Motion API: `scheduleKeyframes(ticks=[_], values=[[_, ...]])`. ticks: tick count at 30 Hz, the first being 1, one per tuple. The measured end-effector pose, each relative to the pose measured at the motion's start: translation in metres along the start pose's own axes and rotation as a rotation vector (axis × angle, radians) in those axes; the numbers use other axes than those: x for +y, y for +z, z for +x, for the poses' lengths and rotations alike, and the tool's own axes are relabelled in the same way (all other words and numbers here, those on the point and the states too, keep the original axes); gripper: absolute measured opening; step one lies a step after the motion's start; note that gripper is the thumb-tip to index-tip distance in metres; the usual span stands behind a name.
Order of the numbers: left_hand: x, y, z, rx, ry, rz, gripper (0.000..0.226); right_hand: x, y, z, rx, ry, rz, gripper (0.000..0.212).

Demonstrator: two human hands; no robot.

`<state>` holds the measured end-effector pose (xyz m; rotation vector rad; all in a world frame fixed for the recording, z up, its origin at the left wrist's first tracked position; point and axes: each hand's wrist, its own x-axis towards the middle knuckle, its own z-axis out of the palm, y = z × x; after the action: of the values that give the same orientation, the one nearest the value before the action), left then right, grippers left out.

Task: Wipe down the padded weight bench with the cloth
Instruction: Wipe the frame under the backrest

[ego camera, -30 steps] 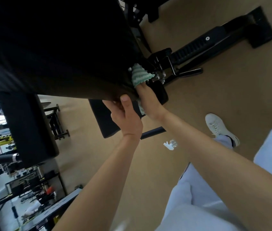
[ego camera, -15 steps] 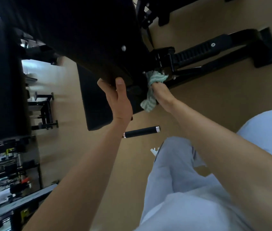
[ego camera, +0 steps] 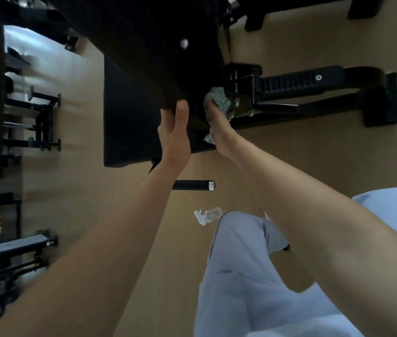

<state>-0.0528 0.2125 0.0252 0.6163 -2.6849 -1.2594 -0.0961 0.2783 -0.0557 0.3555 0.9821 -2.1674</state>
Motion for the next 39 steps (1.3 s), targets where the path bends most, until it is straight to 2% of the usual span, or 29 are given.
scheduleKeyframes(ticks=[2, 4, 7, 9, 11, 13, 17, 20, 22, 24, 26, 29, 31, 33, 35, 39], values=[[0.001, 0.003, -0.002, 0.015, -0.015, -0.002, 0.089, -0.008, 0.006, -0.012, -0.011, -0.14, -0.047, 0.063], [0.004, 0.005, -0.005, 0.025, -0.028, -0.011, 0.087, -0.012, 0.016, -0.024, -0.024, -0.268, -0.079, 0.063], [0.009, 0.006, -0.009, 0.042, -0.061, -0.012, 0.103, -0.011, 0.026, -0.029, -0.034, -0.389, -0.046, 0.078], [0.011, 0.006, -0.009, 0.044, -0.069, -0.024, 0.107, -0.003, 0.027, -0.023, -0.01, -0.383, -0.063, 0.078], [0.011, 0.007, -0.009, 0.041, -0.067, -0.02, 0.112, 0.005, 0.022, -0.011, 0.033, -0.302, -0.137, 0.073], [0.011, 0.006, -0.011, 0.044, -0.08, -0.006, 0.118, 0.009, 0.015, 0.004, 0.078, -0.143, -0.159, 0.066], [0.012, 0.006, -0.011, 0.016, -0.118, -0.004, 0.124, 0.006, 0.005, 0.015, 0.124, 0.156, 0.002, 0.062], [0.017, 0.004, -0.011, -0.02, -0.143, 0.013, 0.129, 0.022, 0.002, 0.023, 0.191, 0.189, 0.035, 0.044], [0.025, 0.002, -0.015, -0.064, -0.159, 0.037, 0.128, 0.03, 0.003, 0.02, 0.22, 0.181, 0.094, 0.044], [0.034, 0.0, -0.022, -0.098, -0.2, 0.044, 0.119, -0.009, 0.016, -0.031, 0.2, 0.141, 0.142, 0.045], [0.041, -0.004, -0.03, -0.111, -0.258, 0.039, 0.103, -0.044, 0.022, -0.07, 0.132, 0.105, 0.205, 0.038], [0.061, -0.008, -0.044, -0.103, -0.403, 0.054, 0.084, -0.087, 0.016, -0.114, 0.034, 0.031, 0.261, 0.037], [0.085, -0.006, -0.058, -0.12, -0.457, 0.072, 0.057, -0.112, 0.005, -0.144, -0.013, 0.0, 0.245, 0.031], [0.118, 0.002, -0.076, -0.2, -0.445, 0.071, 0.039, -0.13, -0.013, -0.175, 0.0, -0.013, 0.207, 0.026], [0.151, 0.015, -0.09, -0.264, -0.403, 0.079, 0.025, -0.139, -0.035, -0.198, 0.04, -0.015, 0.171, 0.029], [0.201, 0.038, -0.104, -0.344, -0.359, 0.053, 0.021, -0.164, -0.071, -0.226, 0.155, -0.01, 0.142, 0.032]])
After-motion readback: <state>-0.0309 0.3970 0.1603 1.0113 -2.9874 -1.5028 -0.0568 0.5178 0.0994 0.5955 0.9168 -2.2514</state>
